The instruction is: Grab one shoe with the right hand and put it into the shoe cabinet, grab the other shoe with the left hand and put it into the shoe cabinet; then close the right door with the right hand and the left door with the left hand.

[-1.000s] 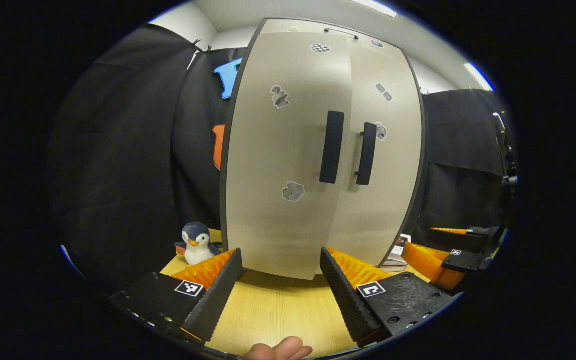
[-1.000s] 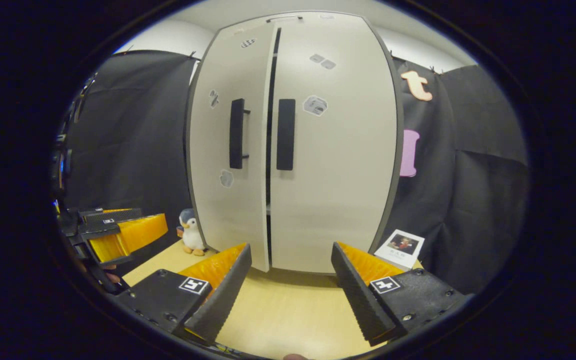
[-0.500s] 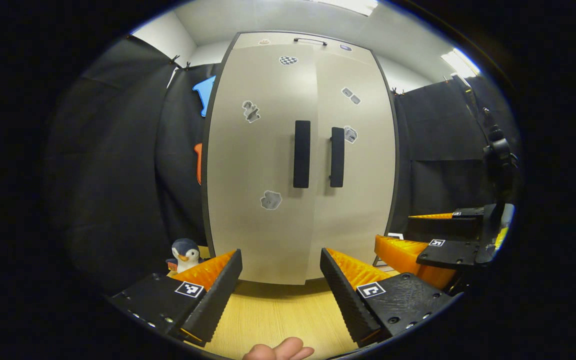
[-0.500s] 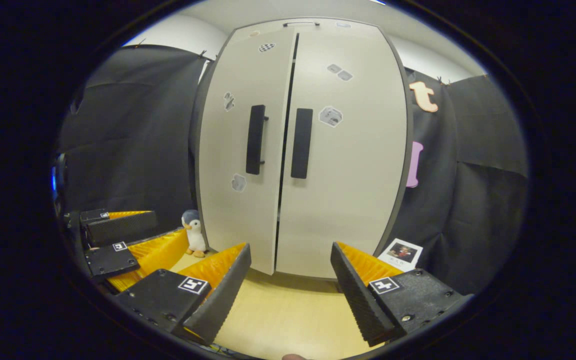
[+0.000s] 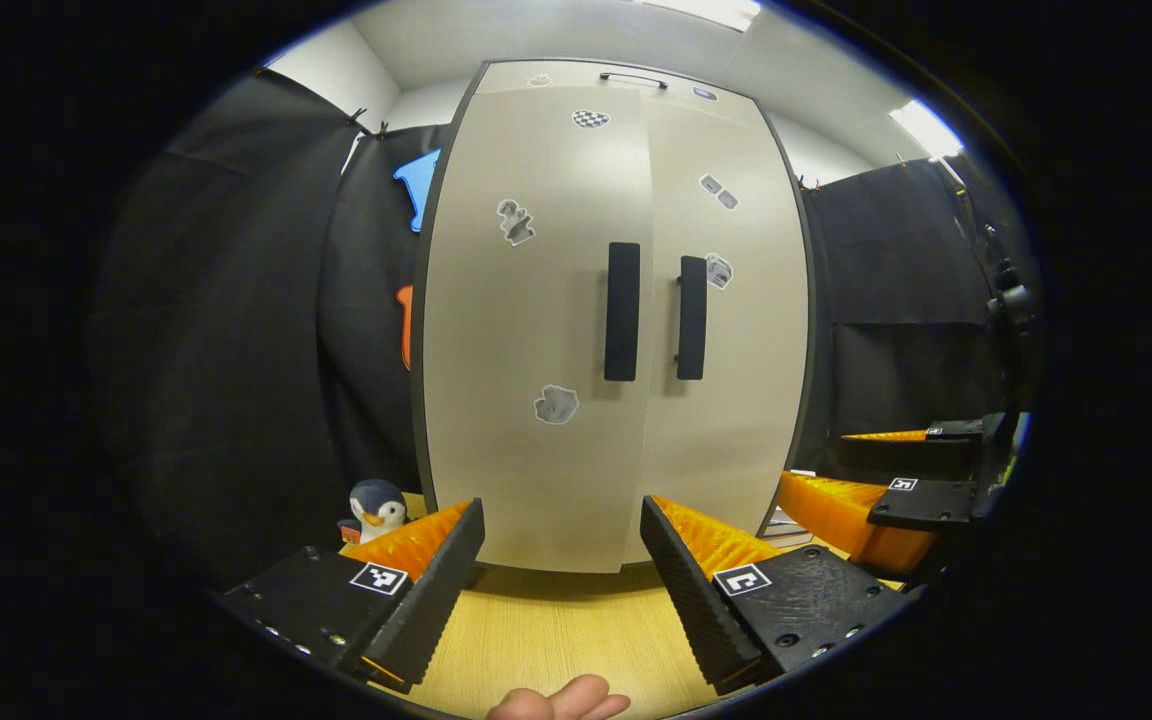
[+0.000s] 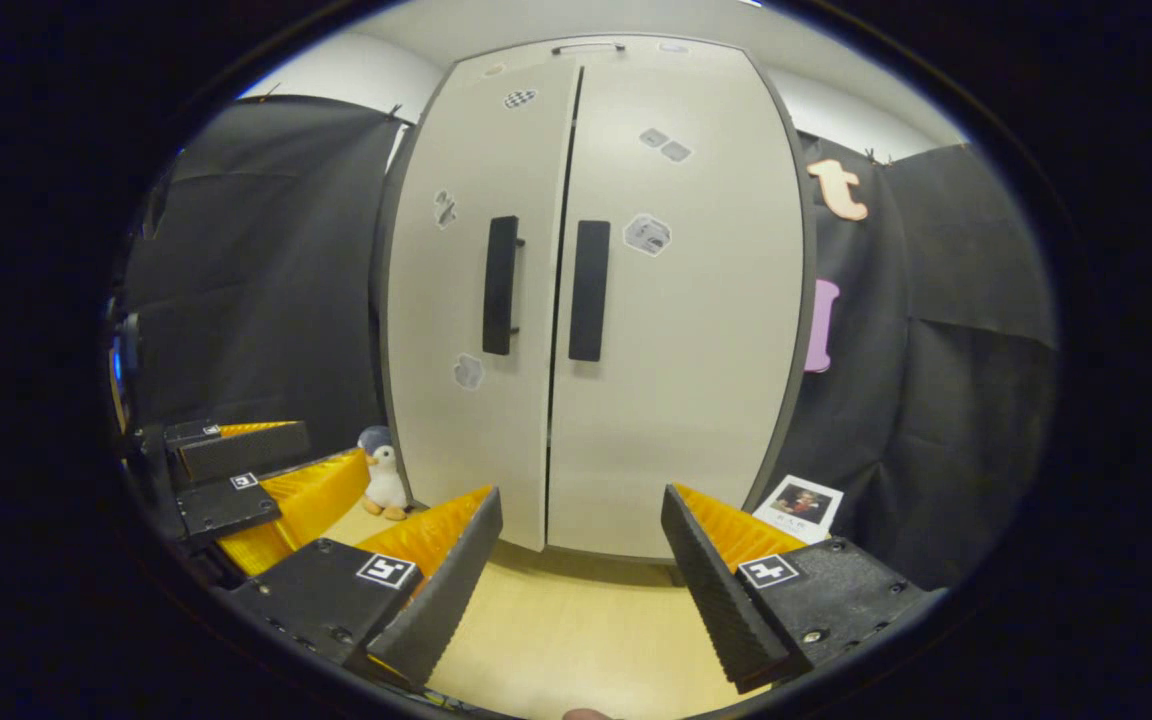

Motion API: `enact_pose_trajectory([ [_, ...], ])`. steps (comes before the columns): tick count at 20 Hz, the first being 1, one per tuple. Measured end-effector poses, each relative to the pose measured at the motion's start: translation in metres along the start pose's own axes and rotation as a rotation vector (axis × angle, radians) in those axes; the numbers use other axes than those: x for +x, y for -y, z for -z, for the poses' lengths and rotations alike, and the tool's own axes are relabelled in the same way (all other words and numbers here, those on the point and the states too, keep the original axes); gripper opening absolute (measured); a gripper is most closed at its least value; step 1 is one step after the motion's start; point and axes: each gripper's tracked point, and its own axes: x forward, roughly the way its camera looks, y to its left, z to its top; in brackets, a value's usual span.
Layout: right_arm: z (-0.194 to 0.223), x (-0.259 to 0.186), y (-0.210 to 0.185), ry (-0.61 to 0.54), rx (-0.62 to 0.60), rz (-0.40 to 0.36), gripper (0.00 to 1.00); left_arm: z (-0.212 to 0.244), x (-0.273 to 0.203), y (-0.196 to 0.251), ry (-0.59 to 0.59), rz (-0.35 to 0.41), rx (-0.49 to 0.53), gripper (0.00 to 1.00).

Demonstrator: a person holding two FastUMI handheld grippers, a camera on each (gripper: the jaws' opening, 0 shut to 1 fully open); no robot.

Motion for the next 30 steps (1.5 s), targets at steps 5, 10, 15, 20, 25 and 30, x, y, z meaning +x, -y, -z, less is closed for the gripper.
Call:
enact_pose_trajectory([
  [5,0.013,-0.003,-0.001,-0.021,0.012,0.004,1.00,0.008,-0.003,-0.003,-0.012,0.005,-0.004,0.95],
  [10,0.013,-0.008,-0.002,-0.021,0.032,0.006,1.00,0.013,-0.008,-0.007,-0.031,0.000,-0.005,0.95],
  [15,0.016,-0.013,-0.004,-0.028,0.024,0.005,1.00,0.017,-0.010,0.002,-0.038,0.025,0.002,0.95],
  [20,0.028,-0.011,-0.010,-0.072,0.026,-0.008,1.00,0.012,-0.010,0.002,-0.012,0.038,0.013,0.95],
  [25,0.031,-0.009,-0.014,-0.091,0.026,-0.013,1.00,0.021,-0.008,-0.004,-0.040,0.029,-0.018,0.95],
  [30,0.032,-0.006,-0.020,-0.095,0.013,-0.019,1.00,0.024,-0.008,-0.008,-0.048,0.029,-0.040,0.95],
])
